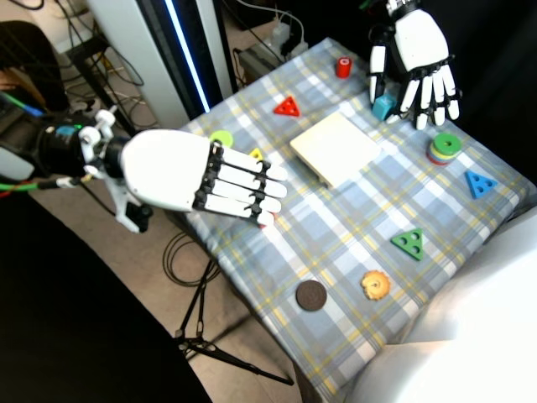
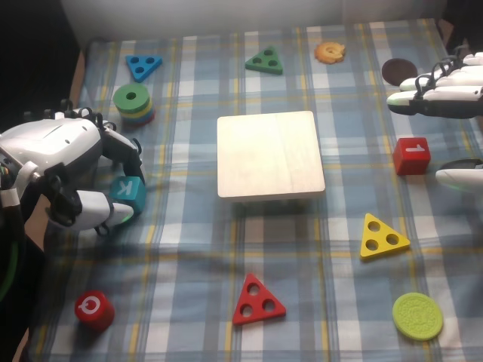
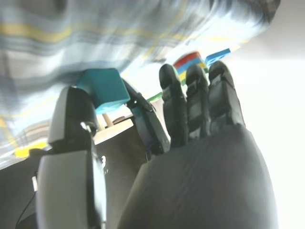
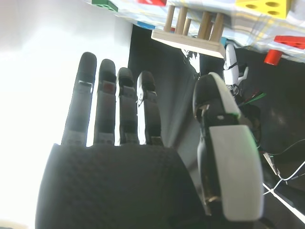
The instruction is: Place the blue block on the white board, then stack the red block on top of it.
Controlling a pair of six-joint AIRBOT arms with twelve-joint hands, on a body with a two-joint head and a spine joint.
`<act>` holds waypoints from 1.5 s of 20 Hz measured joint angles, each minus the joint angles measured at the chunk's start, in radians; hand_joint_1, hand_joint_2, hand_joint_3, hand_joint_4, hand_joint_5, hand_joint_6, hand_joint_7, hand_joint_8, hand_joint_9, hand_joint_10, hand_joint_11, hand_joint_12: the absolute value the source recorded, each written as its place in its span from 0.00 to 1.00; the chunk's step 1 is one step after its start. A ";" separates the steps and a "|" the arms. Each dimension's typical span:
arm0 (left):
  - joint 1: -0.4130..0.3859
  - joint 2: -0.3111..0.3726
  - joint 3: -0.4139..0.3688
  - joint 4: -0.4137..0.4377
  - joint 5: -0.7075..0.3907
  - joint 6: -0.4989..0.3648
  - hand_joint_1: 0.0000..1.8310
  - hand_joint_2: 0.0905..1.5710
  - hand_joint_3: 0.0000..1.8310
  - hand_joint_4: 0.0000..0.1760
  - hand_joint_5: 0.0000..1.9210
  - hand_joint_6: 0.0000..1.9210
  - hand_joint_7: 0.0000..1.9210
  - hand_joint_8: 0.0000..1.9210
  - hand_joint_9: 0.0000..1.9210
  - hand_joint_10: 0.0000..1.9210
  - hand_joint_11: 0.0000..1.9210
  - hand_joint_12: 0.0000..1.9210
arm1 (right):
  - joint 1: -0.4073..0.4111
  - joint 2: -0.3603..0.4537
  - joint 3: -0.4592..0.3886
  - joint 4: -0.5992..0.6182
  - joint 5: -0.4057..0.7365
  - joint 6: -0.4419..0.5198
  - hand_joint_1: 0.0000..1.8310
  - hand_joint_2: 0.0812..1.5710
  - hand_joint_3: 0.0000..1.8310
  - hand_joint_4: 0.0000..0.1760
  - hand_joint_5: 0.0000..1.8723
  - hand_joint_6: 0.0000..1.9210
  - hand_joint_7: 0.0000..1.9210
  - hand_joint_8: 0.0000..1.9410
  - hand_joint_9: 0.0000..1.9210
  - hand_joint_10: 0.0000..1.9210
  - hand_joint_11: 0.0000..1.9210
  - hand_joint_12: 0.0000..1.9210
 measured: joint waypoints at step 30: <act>-0.298 -0.158 0.063 0.431 0.148 -0.237 0.56 0.70 0.00 0.83 0.49 0.54 0.30 0.00 0.14 0.00 0.00 0.13 | 0.009 -0.007 0.015 -0.025 0.000 0.001 0.34 0.77 0.00 0.09 0.20 0.00 0.19 0.00 0.21 0.00 0.10 0.31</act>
